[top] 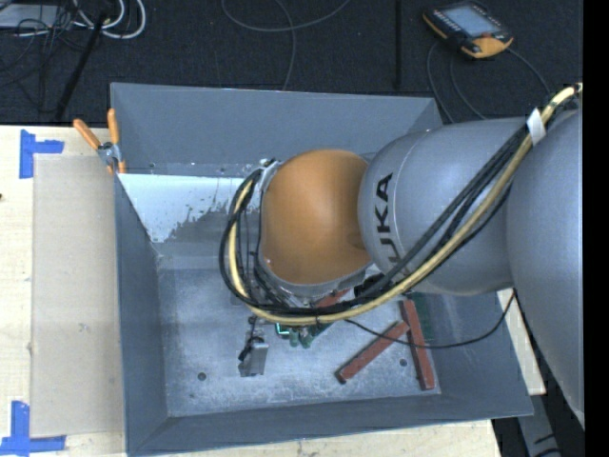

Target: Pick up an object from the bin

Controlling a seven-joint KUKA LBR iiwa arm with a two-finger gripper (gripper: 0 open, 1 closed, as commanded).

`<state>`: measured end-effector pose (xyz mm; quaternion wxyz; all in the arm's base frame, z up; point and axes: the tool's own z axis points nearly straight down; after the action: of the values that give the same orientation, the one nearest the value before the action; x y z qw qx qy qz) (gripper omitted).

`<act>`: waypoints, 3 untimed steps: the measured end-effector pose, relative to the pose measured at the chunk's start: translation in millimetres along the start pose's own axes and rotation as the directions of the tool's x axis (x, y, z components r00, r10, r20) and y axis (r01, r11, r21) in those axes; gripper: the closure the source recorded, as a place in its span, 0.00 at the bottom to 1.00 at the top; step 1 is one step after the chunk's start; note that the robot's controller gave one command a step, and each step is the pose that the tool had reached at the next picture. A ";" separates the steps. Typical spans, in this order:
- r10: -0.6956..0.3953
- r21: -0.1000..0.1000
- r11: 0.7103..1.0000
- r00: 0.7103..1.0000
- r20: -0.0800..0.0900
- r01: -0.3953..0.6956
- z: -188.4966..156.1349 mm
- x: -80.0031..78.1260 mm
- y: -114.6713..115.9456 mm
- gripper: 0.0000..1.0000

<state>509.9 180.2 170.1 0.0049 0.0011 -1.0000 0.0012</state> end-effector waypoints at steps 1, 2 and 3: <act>0.004 -0.002 1.000 1.000 0.007 -0.004 -4.1 -2.0 -0.8 0.00; -0.112 -0.002 0.994 0.994 0.014 0.112 45.5 -44.0 -31.2 0.00; -0.119 -0.001 0.993 0.993 0.016 0.119 39.5 -92.6 -52.5 0.00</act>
Offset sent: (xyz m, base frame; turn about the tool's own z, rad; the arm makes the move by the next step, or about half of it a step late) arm 0.0832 -0.0653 -0.1001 -0.2192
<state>602.3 127.8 129.8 -0.0028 0.0608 -0.9981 -0.0002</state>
